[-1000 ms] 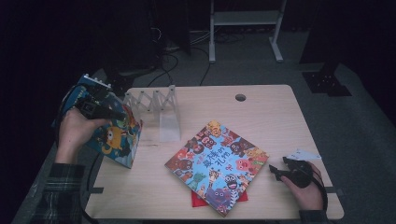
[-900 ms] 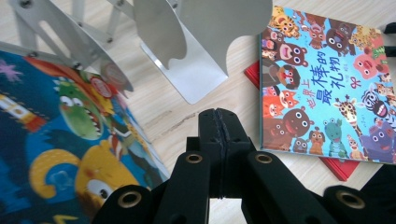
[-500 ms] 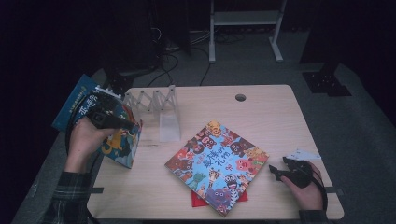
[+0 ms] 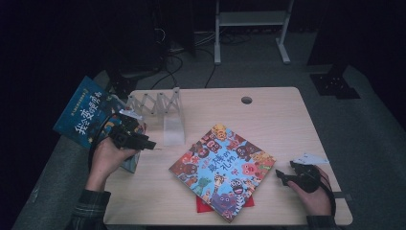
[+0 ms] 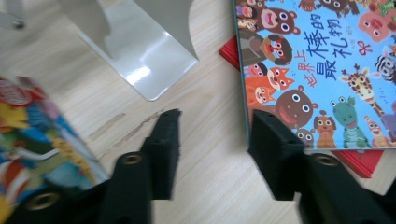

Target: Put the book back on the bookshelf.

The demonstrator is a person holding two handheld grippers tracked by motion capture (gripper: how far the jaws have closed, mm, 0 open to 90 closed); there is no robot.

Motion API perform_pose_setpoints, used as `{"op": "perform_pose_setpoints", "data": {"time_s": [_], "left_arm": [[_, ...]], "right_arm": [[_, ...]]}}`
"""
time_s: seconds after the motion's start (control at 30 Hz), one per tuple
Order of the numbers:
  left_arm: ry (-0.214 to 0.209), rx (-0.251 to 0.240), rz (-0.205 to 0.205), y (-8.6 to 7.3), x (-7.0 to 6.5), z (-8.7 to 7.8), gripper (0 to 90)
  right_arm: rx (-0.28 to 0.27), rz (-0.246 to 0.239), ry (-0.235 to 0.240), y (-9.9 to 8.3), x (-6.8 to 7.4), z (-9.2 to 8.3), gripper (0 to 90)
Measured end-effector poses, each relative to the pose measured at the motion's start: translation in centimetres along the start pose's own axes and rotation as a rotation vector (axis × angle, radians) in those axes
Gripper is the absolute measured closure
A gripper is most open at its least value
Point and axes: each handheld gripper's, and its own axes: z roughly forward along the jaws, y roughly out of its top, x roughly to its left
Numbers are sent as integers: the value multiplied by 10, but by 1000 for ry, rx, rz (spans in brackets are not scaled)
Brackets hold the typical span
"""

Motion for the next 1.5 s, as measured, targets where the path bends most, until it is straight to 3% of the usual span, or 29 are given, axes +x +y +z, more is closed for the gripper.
{"op": "perform_pose_setpoints", "data": {"time_s": [0.2, 0.6, 0.97, 1.3, 1.47, 1.5], "left_arm": [[3, -14, 28, -14, -6, 24, 262], [-46, -57, 53, -38, -15, 52, 111], [-70, -72, 93, -55, -29, 66, 51], [-60, -73, 123, -78, -35, 76, 8], [-62, -56, 149, -90, -36, 82, 8], [-62, -46, 153, -93, -37, 84, 8]], "right_arm": [[5, -4, 6, 1, 0, 1, 249], [5, -4, 6, 1, 0, 1, 249], [2, -17, 15, 0, 3, 0, 273], [0, -19, 22, 0, 6, 0, 285], [-12, -21, 28, -1, 7, -2, 403], [-17, -21, 27, -1, 7, -2, 482]]}}
